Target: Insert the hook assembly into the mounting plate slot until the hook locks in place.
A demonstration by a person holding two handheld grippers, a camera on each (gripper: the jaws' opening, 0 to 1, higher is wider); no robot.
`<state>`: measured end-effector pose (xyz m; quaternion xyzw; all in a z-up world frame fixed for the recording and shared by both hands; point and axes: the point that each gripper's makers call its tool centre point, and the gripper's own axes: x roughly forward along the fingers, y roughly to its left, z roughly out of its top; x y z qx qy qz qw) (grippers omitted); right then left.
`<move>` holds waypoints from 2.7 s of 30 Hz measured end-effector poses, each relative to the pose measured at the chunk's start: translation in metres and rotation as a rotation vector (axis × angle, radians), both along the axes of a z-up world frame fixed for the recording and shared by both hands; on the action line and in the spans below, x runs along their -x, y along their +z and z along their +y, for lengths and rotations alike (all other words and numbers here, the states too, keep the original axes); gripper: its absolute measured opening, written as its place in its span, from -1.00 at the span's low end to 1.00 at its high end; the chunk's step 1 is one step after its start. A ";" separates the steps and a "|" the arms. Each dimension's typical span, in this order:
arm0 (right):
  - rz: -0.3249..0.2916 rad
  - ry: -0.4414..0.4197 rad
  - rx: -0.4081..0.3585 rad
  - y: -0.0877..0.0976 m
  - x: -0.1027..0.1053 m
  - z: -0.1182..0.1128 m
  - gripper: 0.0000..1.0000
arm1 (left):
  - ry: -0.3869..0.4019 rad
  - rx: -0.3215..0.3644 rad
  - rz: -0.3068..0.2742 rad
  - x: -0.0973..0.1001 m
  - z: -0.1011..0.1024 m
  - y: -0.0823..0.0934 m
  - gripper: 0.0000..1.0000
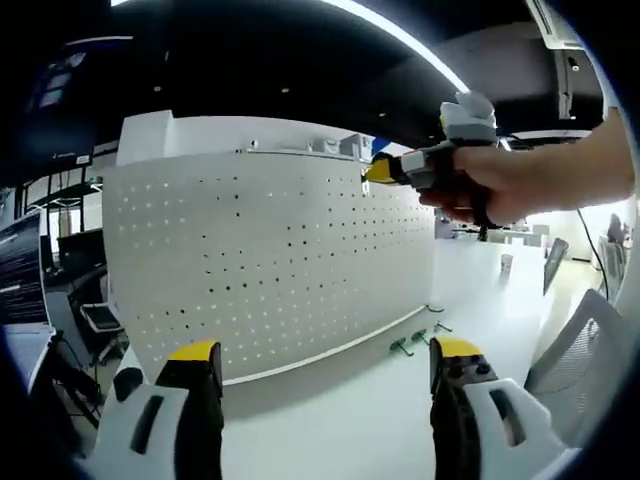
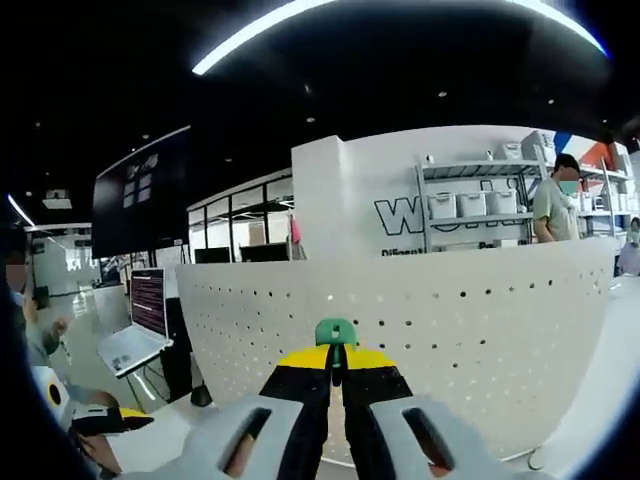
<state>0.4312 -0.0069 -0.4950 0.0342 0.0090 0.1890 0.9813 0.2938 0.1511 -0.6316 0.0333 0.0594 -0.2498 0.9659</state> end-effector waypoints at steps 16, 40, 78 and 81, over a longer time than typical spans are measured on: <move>-0.040 -0.061 0.039 0.007 -0.035 0.006 -0.98 | 0.050 0.039 -0.023 0.006 0.011 0.004 0.73; -0.044 -0.089 0.035 -0.001 -0.065 0.007 -0.98 | 0.079 0.060 0.019 0.006 0.022 -0.003 0.68; 0.004 -0.261 0.007 -0.005 -0.073 0.005 -0.96 | 0.103 0.094 0.024 0.012 0.039 0.000 0.64; 0.040 -0.235 -0.025 -0.009 -0.070 0.008 -0.86 | 0.106 0.096 0.024 0.011 0.041 0.001 0.64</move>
